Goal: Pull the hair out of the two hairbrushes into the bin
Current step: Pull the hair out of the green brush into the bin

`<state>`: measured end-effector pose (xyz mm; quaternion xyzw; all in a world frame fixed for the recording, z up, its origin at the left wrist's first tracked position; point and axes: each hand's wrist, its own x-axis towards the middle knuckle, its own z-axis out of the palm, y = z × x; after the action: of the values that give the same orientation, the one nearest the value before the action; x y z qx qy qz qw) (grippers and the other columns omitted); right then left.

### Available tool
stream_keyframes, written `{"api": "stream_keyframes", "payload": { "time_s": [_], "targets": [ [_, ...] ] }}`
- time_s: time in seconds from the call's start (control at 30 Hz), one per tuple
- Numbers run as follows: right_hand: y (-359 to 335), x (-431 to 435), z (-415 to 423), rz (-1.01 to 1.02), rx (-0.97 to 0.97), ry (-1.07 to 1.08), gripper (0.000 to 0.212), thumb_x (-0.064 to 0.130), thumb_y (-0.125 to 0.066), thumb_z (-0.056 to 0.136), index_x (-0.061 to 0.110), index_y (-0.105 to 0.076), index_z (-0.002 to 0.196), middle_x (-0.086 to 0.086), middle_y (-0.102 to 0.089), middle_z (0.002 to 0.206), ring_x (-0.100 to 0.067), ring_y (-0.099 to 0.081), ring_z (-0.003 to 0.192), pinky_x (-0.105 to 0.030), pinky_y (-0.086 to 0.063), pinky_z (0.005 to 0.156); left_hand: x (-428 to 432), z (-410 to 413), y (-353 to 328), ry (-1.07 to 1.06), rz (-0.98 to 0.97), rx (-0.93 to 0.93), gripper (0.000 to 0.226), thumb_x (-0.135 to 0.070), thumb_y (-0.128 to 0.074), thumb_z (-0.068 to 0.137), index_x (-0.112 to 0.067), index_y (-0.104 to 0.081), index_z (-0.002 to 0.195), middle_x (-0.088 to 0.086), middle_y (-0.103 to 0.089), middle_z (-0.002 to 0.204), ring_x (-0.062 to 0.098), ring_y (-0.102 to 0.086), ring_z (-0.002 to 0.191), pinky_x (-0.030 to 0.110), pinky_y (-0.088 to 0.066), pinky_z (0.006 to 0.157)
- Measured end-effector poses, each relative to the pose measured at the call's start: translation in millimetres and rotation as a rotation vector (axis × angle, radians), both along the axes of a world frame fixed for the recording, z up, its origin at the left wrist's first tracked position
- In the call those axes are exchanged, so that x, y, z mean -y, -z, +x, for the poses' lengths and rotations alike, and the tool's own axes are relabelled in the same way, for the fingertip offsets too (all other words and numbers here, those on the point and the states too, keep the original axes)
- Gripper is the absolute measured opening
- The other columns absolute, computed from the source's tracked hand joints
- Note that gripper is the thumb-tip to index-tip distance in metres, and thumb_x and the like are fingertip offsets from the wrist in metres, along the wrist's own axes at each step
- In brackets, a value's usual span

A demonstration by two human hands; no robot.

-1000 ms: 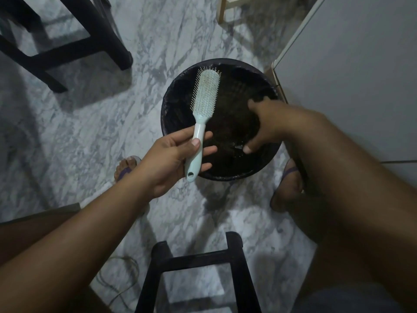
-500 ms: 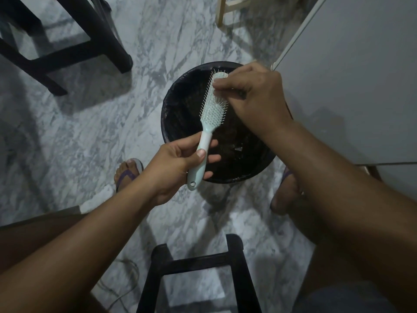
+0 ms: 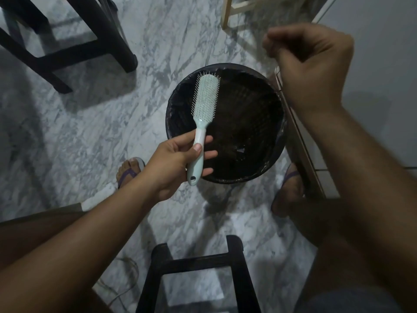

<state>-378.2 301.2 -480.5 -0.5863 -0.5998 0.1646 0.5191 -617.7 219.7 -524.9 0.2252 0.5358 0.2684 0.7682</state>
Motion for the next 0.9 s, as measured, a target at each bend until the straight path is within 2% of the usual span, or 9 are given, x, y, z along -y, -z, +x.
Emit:
{"api": "stream_keyframes", "payload": {
  "time_s": [0.2,0.3,0.4,0.47,0.53,0.67,0.77,0.83,0.9],
  "targets": [
    [32.4,7.2,7.3,-0.443,0.181,0.005,0.011,0.015,-0.076,0.085,0.016,-0.079,0.095,0.003,-0.075,0.089,0.005,-0.067,0.075,-0.016,-0.056,0.084,-5.9,-3.5,-3.1,-0.049,0.028,0.007,0.040,-0.002,-0.048,0.103,-0.014,-0.058,0.139,-0.001,-0.070,0.130,0.022,-0.073,0.110,0.044,-0.063,0.079],
    [52.4,16.4,-5.5,-0.923,0.482,-0.168,0.009,0.011,-0.072,0.087,0.016,-0.077,0.092,-0.002,-0.074,0.095,-0.014,-0.069,0.089,-0.024,-0.052,0.084,-9.4,-5.1,-5.2,-0.048,0.045,0.018,0.040,-0.001,-0.048,0.103,-0.015,-0.059,0.139,-0.002,-0.071,0.130,0.023,-0.072,0.112,0.044,-0.063,0.080],
    [59.7,24.5,-15.1,-1.253,0.782,-0.342,0.025,0.009,-0.065,0.089,0.006,-0.068,0.114,-0.015,-0.067,0.113,-0.031,-0.066,0.102,-0.034,-0.056,0.087,-10.6,-4.3,-7.3,-0.032,0.053,0.019,0.039,-0.001,-0.048,0.103,-0.015,-0.059,0.138,-0.002,-0.071,0.130,0.022,-0.072,0.111,0.044,-0.063,0.079],
    [56.9,22.1,-16.1,-1.204,0.762,-0.406,0.049,0.010,-0.066,0.090,0.009,-0.054,0.137,-0.017,-0.057,0.134,-0.032,-0.060,0.116,-0.031,-0.050,0.097,-9.5,-3.4,-7.5,-0.023,0.049,0.021,0.039,-0.001,-0.048,0.103,-0.015,-0.059,0.137,-0.001,-0.070,0.130,0.023,-0.072,0.111,0.044,-0.064,0.079],
    [52.2,17.7,-16.4,-1.001,0.557,-0.431,0.083,0.014,-0.073,0.086,0.019,-0.027,0.155,-0.009,-0.039,0.155,-0.026,-0.045,0.137,-0.023,-0.036,0.108,-7.6,-2.8,-6.8,-0.015,0.042,0.025,0.038,-0.002,-0.048,0.103,-0.016,-0.059,0.137,-0.001,-0.071,0.130,0.023,-0.072,0.112,0.044,-0.064,0.078],
    [57.6,14.1,-29.4,-0.751,0.051,-0.485,0.108,0.012,-0.080,0.079,0.031,-0.008,0.158,0.001,-0.028,0.162,-0.013,-0.048,0.135,-0.032,-0.052,0.102,-4.2,-1.1,-6.0,0.021,0.031,0.036,0.038,-0.002,-0.049,0.102,-0.017,-0.061,0.135,0.000,-0.072,0.129,0.024,-0.072,0.111,0.042,-0.064,0.075],
    [65.8,17.6,-42.1,-0.674,-0.087,-0.406,0.082,0.009,-0.073,0.086,0.021,-0.030,0.154,-0.007,-0.069,0.125,-0.008,-0.068,0.106,-0.028,-0.056,0.094,-3.3,0.4,-8.3,0.040,0.031,0.045,0.038,-0.002,-0.049,0.102,-0.017,-0.060,0.136,-0.001,-0.072,0.128,0.024,-0.073,0.109,0.041,-0.064,0.074],
    [65.9,17.0,-41.9,-0.630,-0.034,-0.296,0.039,0.011,-0.068,0.090,0.016,-0.066,0.129,-0.007,-0.077,0.087,-0.011,-0.072,0.077,-0.030,-0.059,0.077,-3.8,0.1,-10.0,0.046,0.042,0.041,0.039,-0.002,-0.049,0.102,-0.017,-0.060,0.136,-0.002,-0.073,0.126,0.023,-0.073,0.109,0.041,-0.064,0.074],
    [63.4,17.9,-40.2,-0.681,0.019,-0.249,0.014,0.013,-0.066,0.093,0.012,-0.078,0.099,-0.004,-0.076,0.075,-0.016,-0.073,0.065,-0.026,-0.059,0.069,-5.2,-1.0,-10.8,0.038,0.052,0.043,0.039,-0.002,-0.049,0.102,-0.017,-0.060,0.137,-0.002,-0.073,0.126,0.023,-0.073,0.109,0.041,-0.064,0.075]
  ]
}}
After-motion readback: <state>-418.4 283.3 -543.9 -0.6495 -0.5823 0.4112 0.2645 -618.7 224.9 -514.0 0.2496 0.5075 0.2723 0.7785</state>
